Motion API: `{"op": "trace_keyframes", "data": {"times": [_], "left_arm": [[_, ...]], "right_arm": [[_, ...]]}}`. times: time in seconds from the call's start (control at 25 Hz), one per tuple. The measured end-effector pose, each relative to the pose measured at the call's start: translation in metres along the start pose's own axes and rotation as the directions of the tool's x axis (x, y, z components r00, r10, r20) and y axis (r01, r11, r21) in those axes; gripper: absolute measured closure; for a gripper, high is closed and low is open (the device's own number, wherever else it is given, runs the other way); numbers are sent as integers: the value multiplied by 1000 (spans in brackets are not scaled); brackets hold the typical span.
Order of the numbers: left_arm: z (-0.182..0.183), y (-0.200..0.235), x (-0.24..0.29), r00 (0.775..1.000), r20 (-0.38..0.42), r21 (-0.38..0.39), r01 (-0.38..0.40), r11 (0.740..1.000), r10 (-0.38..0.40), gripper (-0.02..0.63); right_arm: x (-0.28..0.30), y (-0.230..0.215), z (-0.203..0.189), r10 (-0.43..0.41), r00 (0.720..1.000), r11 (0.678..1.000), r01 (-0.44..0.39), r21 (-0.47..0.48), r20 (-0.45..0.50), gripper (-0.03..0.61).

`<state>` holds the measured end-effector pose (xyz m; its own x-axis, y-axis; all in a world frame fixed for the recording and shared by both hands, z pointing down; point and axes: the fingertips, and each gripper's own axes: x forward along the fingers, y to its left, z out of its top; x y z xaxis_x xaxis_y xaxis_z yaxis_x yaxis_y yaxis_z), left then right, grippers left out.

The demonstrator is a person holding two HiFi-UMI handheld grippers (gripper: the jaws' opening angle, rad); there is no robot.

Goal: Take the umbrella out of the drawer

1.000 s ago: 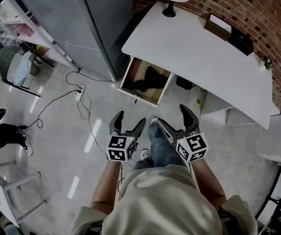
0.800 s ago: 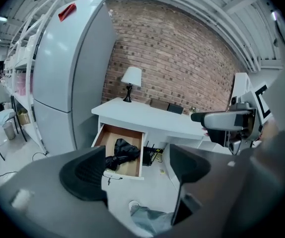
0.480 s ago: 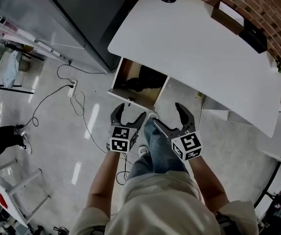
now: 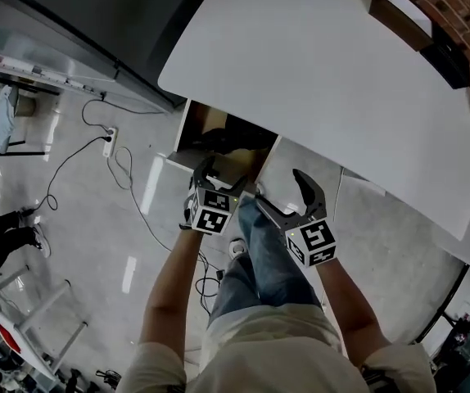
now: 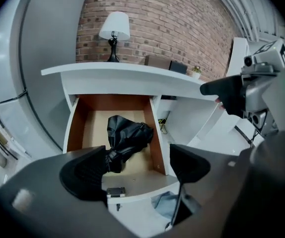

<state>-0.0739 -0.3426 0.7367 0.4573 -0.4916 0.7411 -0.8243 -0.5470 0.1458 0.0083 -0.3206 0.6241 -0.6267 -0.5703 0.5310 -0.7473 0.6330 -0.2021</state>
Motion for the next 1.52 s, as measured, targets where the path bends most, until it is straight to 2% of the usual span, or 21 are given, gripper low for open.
{"op": "trace_keyframes", "data": {"times": [0.2, 0.4, 0.56, 0.64, 0.72, 0.8, 0.96, 1.12, 1.36, 1.52], "left_arm": [[-2, 7, 49, 998, -58, 106, 18, 994, -12, 224], [-15, 16, 92, 988, -152, 227, 34, 973, 1, 224], [-24, 25, 121, 977, -214, 272, 50, 961, 9, 216], [-37, 30, 135, 961, -275, 279, 66, 958, 14, 213], [-51, 32, 143, 931, -364, 276, 87, 957, 20, 207], [-53, 35, 147, 915, -400, 298, 79, 951, 49, 207], [-55, 36, 148, 907, -410, 345, 58, 937, 95, 207], [-39, 42, 151, 922, -374, 352, 35, 935, 106, 207], [-38, 44, 170, 915, -396, 393, 94, 915, 76, 206], [-45, 51, 180, 911, -390, 439, 53, 897, 137, 206]], "right_arm": [[19, -20, -22, 5, 999, 1000, -4, 17, -45, 172], [30, -31, -41, 18, 997, 999, -14, 41, -78, 172], [35, -42, -47, 15, 996, 999, -11, 48, -83, 172], [36, -49, -50, 7, 997, 998, -2, 58, -83, 172], [38, -57, -52, -1, 997, 997, 7, 72, -82, 172], [42, -64, -56, -8, 996, 996, 15, 83, -85, 172], [46, -72, -65, -18, 995, 994, 28, 107, -93, 172], [45, -76, -66, -26, 996, 991, 38, 127, -90, 172], [37, -83, -68, -44, 995, 989, 56, 141, -84, 172], [32, -83, -70, -51, 995, 986, 63, 155, -82, 172]]}}
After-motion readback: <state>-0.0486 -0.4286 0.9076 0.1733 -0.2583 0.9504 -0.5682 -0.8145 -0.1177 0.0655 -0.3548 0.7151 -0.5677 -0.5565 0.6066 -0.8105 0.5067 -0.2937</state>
